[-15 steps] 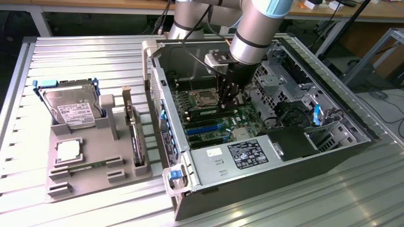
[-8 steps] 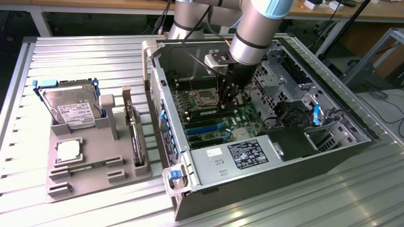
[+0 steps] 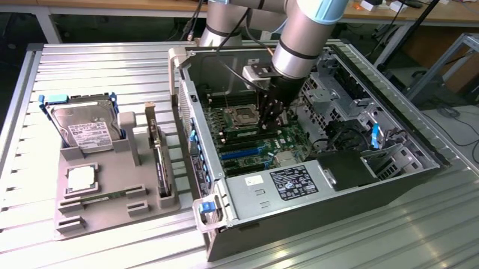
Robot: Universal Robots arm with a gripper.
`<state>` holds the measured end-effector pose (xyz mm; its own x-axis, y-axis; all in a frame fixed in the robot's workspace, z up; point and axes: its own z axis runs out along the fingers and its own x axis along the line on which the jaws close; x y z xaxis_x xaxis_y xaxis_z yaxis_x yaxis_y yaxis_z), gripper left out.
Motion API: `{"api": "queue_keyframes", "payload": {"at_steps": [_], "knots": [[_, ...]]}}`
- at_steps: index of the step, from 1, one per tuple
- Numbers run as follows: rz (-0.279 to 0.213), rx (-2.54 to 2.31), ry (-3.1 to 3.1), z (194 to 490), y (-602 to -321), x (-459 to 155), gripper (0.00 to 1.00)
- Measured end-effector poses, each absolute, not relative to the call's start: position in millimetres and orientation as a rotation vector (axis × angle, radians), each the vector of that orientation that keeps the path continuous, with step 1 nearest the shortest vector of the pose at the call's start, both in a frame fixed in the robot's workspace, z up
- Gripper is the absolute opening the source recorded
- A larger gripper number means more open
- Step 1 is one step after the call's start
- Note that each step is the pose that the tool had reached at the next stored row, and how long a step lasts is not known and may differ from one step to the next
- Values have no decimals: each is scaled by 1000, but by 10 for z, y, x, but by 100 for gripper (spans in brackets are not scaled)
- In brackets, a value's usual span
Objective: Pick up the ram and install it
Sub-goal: 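Insert the ram into the slot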
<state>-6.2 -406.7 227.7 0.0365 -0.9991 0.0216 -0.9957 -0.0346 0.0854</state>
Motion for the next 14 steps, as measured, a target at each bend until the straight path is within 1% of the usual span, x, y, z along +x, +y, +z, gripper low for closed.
{"api": "queue_keyframes", "payload": {"at_steps": [8,14], "knots": [[-68,2204,-2127,2302,-4061,-62,14],[-66,2203,-2126,2302,-3981,-59,14]]}}
